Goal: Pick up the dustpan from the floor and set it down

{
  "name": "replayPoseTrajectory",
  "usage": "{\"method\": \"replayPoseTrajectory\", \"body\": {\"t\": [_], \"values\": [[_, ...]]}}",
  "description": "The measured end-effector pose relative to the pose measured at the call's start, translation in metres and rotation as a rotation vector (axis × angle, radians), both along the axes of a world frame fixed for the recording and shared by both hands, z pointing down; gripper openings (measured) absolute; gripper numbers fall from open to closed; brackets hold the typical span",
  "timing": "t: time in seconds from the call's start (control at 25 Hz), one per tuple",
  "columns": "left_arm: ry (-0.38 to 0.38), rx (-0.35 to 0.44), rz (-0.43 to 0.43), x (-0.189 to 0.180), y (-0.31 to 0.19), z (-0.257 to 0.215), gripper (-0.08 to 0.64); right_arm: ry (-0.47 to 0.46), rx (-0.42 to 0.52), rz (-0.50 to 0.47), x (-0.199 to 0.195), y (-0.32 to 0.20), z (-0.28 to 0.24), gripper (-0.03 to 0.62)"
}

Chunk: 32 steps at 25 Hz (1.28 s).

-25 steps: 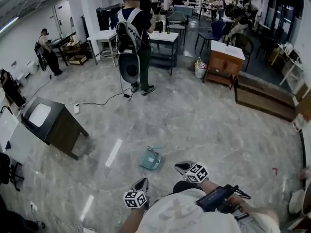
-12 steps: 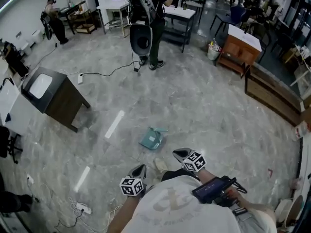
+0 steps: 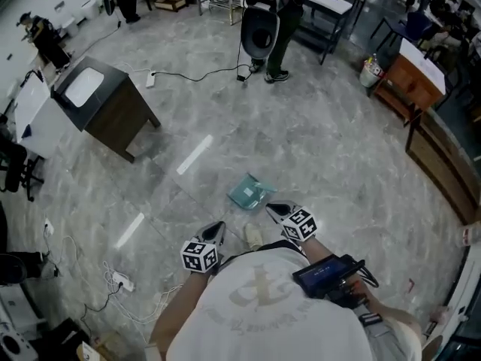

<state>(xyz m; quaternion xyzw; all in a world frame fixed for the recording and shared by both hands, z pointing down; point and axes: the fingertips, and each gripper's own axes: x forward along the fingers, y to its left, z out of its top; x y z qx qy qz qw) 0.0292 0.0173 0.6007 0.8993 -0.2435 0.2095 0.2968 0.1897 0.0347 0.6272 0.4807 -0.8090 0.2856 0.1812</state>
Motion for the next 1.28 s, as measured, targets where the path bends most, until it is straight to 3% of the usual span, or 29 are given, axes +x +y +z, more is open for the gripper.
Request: {"method": "replayPoseTrajectory", "body": {"t": [0.24, 0.68, 1.04, 1.08, 1.16, 1.28], "values": [[-0.016, 0.001, -0.083, -0.011, -0.033, 0.002, 0.011, 0.055, 0.002, -0.085, 0.007, -0.034, 0.011, 0.018], [-0.033, -0.021, -0.203, -0.028, -0.046, 0.015, 0.012, 0.257, -0.063, -0.267, 0.014, -0.066, 0.062, 0.020], [-0.052, -0.031, -0.295, -0.035, -0.055, 0.023, 0.012, 0.331, -0.105, -0.359, 0.021, -0.093, 0.095, 0.021], [-0.053, -0.032, -0.302, -0.036, -0.056, 0.023, 0.012, 0.336, -0.120, -0.361, 0.023, -0.095, 0.098, 0.030], [-0.056, -0.035, -0.323, -0.038, -0.057, 0.025, 0.012, 0.346, -0.135, -0.371, 0.025, -0.100, 0.105, 0.107], [-0.065, -0.038, -0.367, -0.044, -0.058, 0.026, 0.012, 0.369, -0.152, -0.404, 0.026, -0.105, 0.117, 0.123]]}}
